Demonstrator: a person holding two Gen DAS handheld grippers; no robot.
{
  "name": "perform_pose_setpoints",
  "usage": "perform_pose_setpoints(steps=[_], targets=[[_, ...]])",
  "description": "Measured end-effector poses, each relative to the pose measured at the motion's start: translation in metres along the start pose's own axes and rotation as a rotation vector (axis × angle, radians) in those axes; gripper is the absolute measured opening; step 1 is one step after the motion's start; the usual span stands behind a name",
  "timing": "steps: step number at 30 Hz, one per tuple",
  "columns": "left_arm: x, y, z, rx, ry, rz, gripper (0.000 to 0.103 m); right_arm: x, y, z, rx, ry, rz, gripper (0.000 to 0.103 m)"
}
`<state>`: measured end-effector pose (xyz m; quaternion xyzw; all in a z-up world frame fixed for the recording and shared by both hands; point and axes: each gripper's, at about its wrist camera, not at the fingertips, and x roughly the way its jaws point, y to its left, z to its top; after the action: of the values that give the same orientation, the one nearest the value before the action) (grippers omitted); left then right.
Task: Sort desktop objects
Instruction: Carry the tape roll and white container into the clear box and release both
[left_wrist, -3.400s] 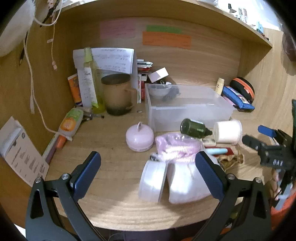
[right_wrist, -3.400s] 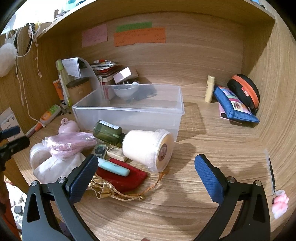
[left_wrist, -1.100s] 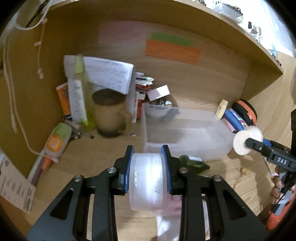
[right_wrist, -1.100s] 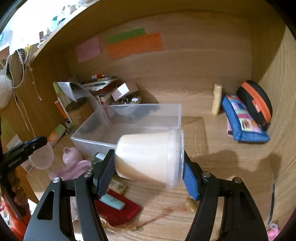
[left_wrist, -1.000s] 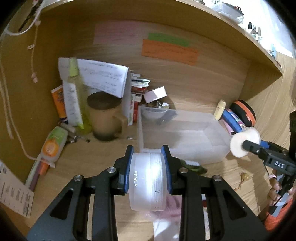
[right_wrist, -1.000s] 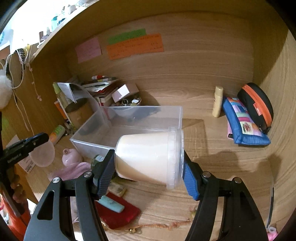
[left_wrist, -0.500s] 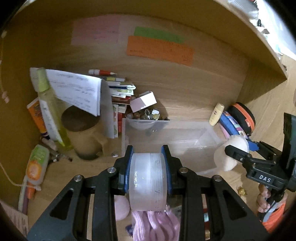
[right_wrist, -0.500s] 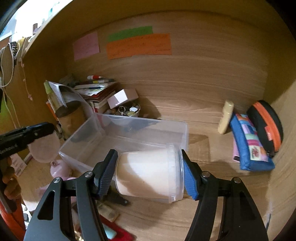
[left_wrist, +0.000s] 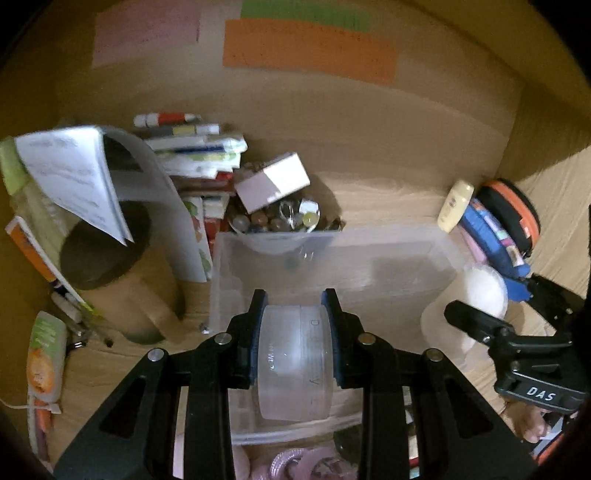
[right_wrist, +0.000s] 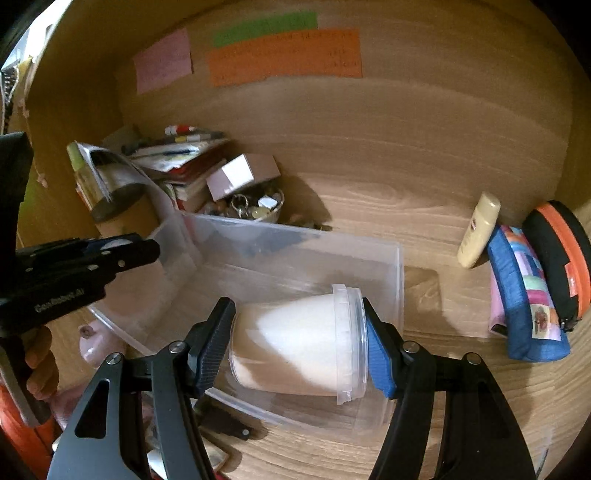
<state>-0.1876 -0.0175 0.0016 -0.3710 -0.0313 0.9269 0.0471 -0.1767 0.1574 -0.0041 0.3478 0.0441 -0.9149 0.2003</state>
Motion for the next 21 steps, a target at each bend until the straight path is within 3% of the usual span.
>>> perform_pose_setpoints(steps=[13,21], targets=[[0.016,-0.005,-0.007,0.025,0.069,-0.020,0.029,0.020,0.005,-0.010,-0.028,0.070,0.013,0.062],[0.018,-0.008,-0.010,0.044,0.061,-0.003,0.029,0.025,0.009,-0.015,-0.036,0.100,0.022,0.062]])
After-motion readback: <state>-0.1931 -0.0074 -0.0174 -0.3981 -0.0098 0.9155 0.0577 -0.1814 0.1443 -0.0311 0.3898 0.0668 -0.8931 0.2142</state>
